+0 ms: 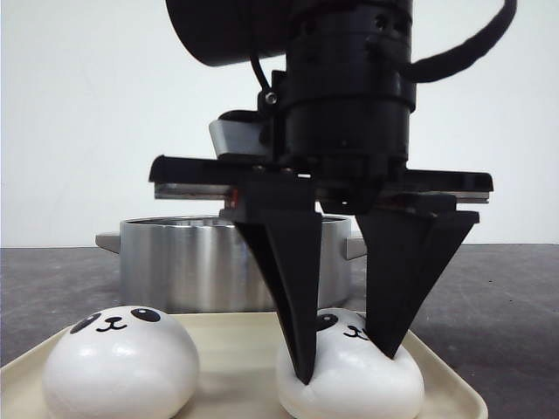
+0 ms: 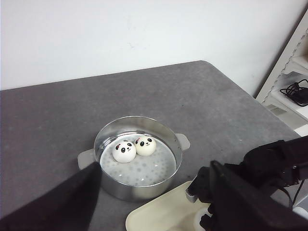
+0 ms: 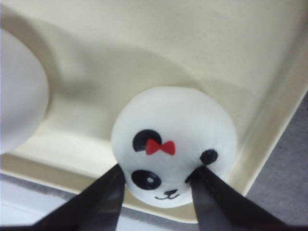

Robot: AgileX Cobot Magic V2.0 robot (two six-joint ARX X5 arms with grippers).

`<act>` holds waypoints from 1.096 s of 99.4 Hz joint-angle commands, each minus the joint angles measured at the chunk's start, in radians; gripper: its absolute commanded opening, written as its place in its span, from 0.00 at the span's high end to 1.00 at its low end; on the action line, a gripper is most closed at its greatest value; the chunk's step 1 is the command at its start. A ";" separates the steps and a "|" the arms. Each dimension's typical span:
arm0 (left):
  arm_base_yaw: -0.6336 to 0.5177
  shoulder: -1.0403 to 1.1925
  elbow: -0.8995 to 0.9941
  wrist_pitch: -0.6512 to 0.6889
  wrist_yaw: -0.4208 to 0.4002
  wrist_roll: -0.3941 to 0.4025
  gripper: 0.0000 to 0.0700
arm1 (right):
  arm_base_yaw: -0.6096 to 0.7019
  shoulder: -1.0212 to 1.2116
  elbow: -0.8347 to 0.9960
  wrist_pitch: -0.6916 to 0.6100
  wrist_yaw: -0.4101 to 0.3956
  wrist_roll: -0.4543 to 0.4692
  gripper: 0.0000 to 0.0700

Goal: Steam buns
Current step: 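Close the right gripper on the bun and lift it, then carry the bun into the pot and open the right gripper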

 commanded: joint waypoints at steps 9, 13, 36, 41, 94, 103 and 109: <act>-0.006 0.006 0.015 0.011 -0.004 0.010 0.42 | -0.002 0.064 -0.007 0.029 -0.006 -0.073 0.98; -0.006 0.006 0.015 0.011 -0.004 0.010 0.42 | -0.002 0.064 -0.007 0.033 -0.005 -0.079 0.98; -0.006 0.006 0.015 0.010 -0.004 0.010 0.42 | 0.028 -0.082 0.051 0.032 0.068 -0.083 0.98; -0.006 0.006 0.015 0.010 -0.004 0.010 0.42 | 0.041 -0.130 0.092 0.025 0.075 -0.084 0.98; -0.006 0.007 0.015 0.020 -0.004 0.010 0.42 | -0.179 -0.037 0.694 -0.078 0.100 -0.333 0.99; -0.006 0.007 0.015 0.019 -0.004 0.010 0.42 | -0.256 0.057 0.695 -0.097 0.035 -0.340 0.99; -0.006 0.007 0.015 0.018 -0.004 0.010 0.42 | -0.293 0.120 0.695 -0.120 0.019 -0.350 0.99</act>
